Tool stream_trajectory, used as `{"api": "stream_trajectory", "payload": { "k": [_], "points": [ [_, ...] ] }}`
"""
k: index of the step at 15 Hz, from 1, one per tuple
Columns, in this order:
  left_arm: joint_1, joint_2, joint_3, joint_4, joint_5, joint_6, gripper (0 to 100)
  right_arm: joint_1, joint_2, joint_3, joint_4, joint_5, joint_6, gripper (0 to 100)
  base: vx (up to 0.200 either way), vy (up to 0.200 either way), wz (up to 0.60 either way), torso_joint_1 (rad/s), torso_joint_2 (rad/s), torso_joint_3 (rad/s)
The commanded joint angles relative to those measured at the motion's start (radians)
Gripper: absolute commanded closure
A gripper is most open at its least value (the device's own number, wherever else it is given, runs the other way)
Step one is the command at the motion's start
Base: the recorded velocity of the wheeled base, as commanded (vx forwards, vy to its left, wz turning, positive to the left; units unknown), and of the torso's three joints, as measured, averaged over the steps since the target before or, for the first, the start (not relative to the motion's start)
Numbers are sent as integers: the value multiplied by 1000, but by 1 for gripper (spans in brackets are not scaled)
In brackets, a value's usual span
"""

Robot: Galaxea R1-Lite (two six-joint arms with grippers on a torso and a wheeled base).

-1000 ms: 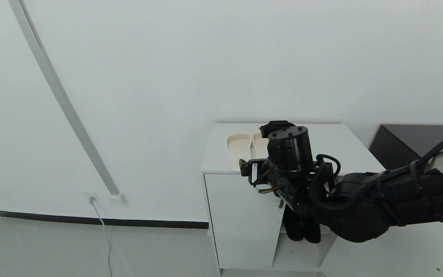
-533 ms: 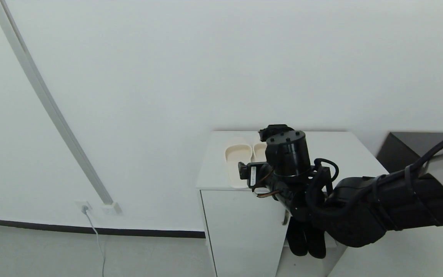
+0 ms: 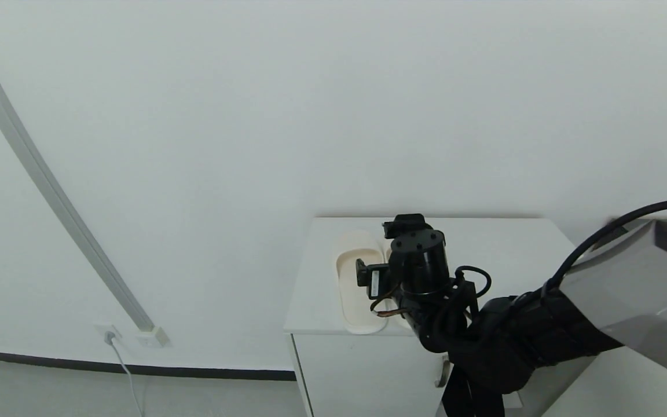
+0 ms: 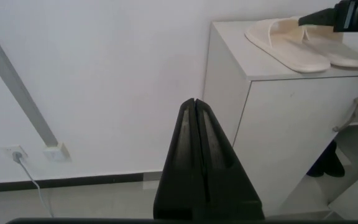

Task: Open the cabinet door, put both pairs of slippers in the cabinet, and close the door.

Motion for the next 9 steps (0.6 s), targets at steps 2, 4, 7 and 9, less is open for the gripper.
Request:
{"api": "stream_trajectory", "payload": {
  "k": [2,4,7,9],
  "points": [
    [0,2,0,0,1,-1,100,-19,89,-63,-1,0,-5,0,0,0,0,0,0,0],
    [0,2,0,0,0,-1,100,-30,120,-108,2,0,-12,0,0,0,0,0,0,0],
    [0,2,0,0,1,-1,100,-50,170,-175,4,0,-32,0,0,0,0,0,0,0],
    [0,2,0,0,1,-1,100,-64,213,-241,4,-2,-34,0,0,0,0,0,0,0]
  ]
}}
